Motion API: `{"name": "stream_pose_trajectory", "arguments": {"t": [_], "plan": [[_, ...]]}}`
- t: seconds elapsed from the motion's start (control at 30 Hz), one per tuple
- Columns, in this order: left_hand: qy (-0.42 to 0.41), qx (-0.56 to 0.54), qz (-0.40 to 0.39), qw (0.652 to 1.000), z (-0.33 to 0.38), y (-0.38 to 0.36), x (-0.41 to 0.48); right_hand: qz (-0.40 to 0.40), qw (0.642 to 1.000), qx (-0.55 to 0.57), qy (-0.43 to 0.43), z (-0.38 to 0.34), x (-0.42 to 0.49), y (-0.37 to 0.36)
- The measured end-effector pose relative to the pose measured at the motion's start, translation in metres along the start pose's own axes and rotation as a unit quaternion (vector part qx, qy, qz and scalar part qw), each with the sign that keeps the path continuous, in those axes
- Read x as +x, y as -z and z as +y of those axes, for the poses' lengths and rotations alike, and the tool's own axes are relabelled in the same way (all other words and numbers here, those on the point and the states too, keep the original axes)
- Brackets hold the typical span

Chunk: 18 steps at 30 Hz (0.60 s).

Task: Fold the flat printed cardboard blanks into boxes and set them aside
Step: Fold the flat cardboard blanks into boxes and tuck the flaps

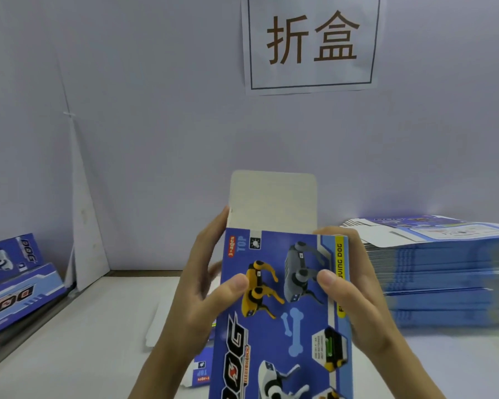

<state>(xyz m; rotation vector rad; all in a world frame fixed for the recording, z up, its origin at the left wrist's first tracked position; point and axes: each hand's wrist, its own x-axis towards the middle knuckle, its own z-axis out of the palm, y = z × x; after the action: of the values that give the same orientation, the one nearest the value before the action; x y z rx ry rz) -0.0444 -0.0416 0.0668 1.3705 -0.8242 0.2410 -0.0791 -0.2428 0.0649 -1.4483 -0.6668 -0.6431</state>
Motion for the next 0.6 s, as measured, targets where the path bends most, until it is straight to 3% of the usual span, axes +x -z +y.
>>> {"name": "stream_pose_trajectory", "arguments": {"t": [0.23,0.6], "plan": [[-0.056,0.055,0.04,0.996,0.003,-0.006,-0.006,0.015,0.999,0.027,0.009,0.001,0.001,-0.005],[-0.02,-0.09,0.083,0.992,-0.002,-0.011,-0.004,-0.051,0.998,0.028,-0.013,-0.01,-0.001,-0.009]]}}
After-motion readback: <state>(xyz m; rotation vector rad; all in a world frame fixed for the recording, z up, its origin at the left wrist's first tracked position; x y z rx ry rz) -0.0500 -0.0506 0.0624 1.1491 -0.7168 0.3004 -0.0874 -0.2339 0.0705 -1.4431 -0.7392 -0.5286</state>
